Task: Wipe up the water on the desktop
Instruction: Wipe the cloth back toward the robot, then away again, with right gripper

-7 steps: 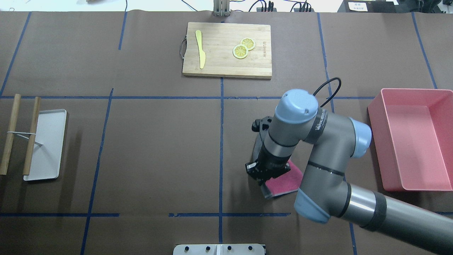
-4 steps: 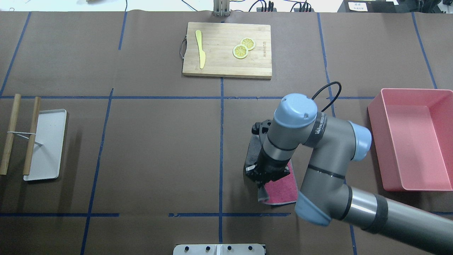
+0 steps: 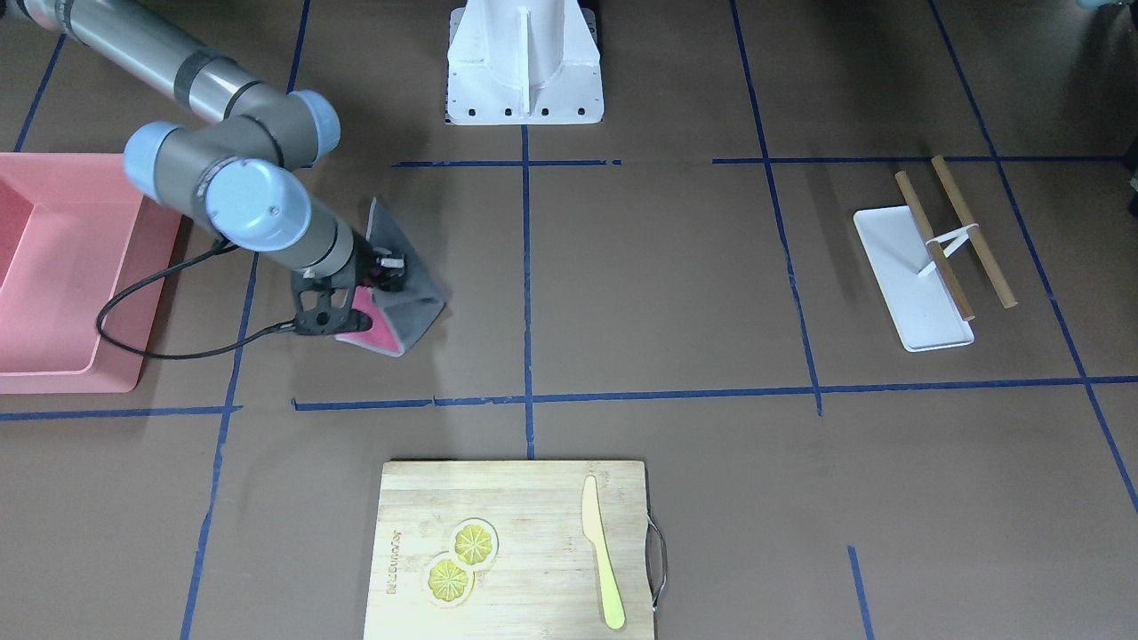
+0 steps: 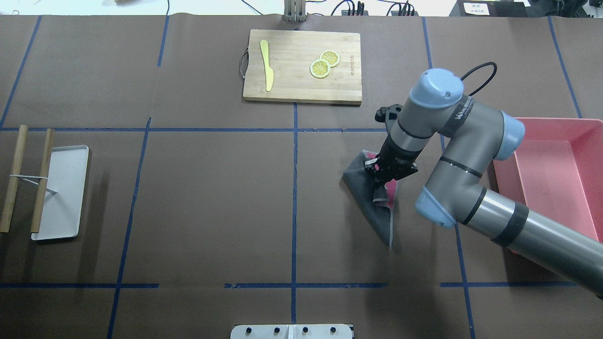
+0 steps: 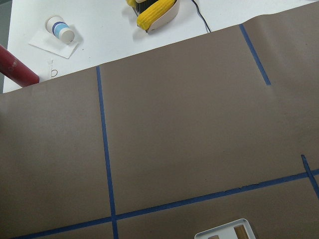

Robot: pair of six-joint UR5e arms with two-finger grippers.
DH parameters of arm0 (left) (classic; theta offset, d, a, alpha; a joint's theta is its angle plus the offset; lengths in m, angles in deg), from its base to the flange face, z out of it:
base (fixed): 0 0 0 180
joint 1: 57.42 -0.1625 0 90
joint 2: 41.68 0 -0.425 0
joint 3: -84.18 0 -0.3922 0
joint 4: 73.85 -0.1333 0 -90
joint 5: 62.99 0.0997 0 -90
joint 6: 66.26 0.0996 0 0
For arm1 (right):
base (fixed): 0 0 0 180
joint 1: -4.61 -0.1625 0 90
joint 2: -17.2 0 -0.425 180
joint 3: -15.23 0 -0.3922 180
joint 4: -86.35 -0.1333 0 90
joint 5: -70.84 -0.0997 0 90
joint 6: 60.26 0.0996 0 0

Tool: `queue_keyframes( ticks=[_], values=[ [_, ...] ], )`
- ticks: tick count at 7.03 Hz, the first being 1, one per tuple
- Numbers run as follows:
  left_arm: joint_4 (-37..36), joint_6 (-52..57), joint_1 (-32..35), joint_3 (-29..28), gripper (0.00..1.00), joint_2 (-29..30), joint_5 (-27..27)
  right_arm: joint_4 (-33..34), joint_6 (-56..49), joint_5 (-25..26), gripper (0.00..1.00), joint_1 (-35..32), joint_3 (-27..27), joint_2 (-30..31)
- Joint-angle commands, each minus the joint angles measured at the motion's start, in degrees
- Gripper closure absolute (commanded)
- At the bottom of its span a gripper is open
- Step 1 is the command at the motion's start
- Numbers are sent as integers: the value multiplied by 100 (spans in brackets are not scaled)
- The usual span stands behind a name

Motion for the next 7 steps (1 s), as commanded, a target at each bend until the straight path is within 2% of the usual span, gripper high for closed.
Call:
queue_keyframes(
  ticks=[1, 3, 4, 6, 7],
  values=[
    [3, 9, 23, 39, 0, -16, -7, -140, -84, -391, 100, -630, -181, 19],
    [-6, 9, 23, 13, 0, -16, -7, -157, -75, -402, 100, -878, -181, 19],
    [29, 44, 23, -22, 0, -216, -16, -166, -66, -437, 99, -1097, -112, 11],
    [-58, 377, 153, -232, 0, -542, -16, -105, -40, -455, 99, -1554, 632, 202],
    [-76, 796, 294, -599, 0, -656, -33, -122, -66, -333, 100, -1756, 1184, 482]
  ],
)
